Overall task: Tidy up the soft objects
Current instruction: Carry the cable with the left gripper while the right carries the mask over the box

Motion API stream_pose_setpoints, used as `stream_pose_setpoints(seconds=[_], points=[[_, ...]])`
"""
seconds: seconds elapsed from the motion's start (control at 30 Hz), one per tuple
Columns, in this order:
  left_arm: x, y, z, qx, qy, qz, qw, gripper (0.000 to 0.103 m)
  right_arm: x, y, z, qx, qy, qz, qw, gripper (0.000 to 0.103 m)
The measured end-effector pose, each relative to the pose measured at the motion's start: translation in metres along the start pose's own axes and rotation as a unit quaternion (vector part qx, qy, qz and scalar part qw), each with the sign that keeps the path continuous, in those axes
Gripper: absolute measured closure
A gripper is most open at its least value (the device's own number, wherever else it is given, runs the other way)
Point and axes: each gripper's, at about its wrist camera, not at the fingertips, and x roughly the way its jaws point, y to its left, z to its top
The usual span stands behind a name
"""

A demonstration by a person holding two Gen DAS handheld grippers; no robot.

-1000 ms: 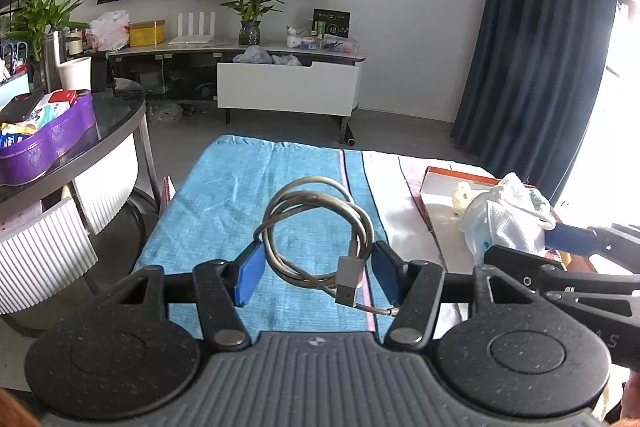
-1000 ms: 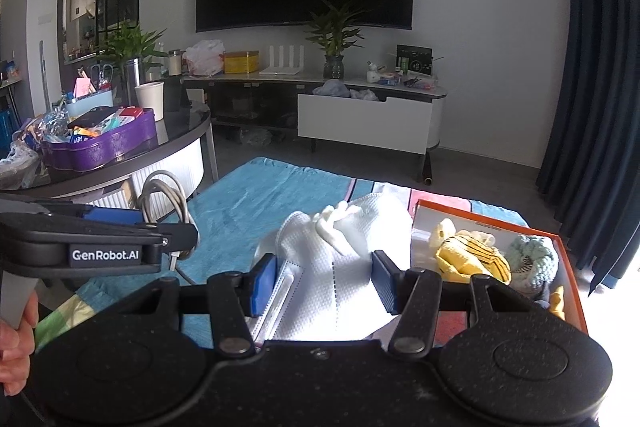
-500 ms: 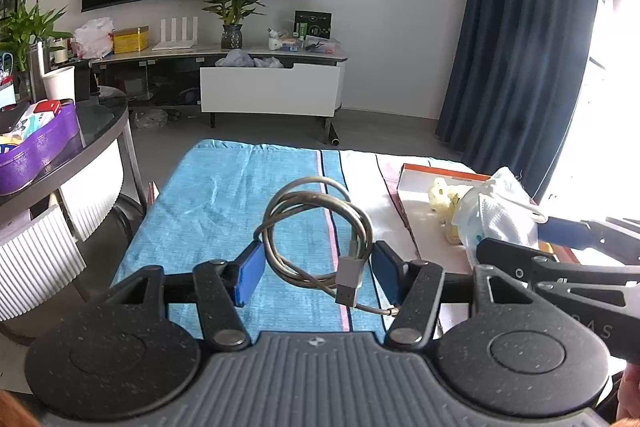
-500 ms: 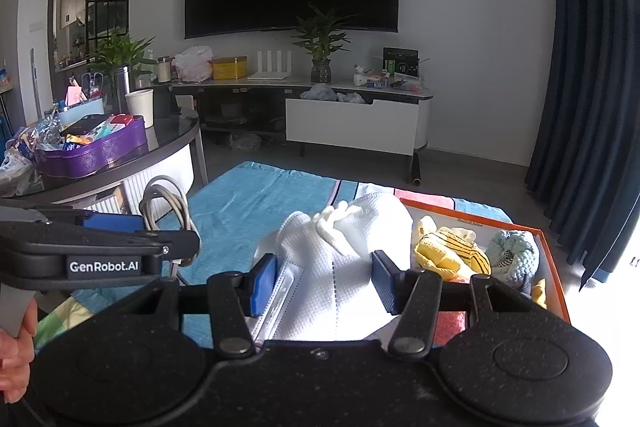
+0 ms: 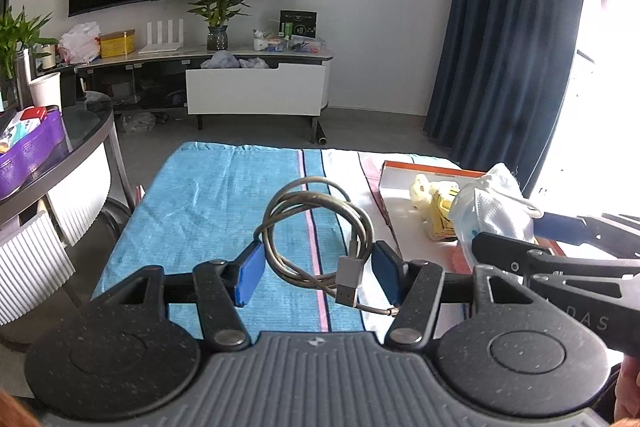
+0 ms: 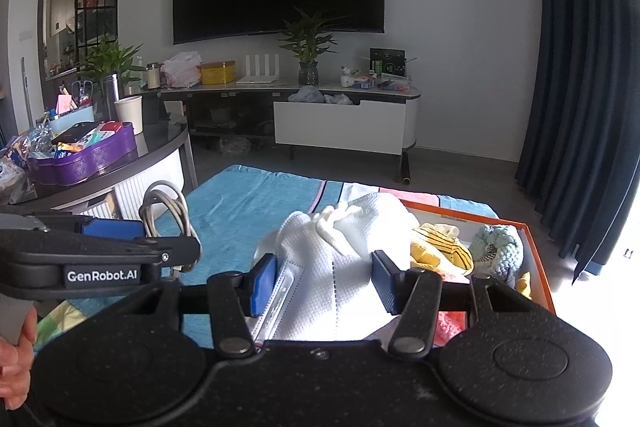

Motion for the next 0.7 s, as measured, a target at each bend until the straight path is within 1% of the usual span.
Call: stream_pose_setpoints(seconds=[0.7], points=[[0.007, -0.021, -0.002, 0.020, 0.000, -0.034, 0.9992, 0.043, -0.016, -0.026, -0.008, 0.019, -0.002, -0.028, 0.999, 0.040]])
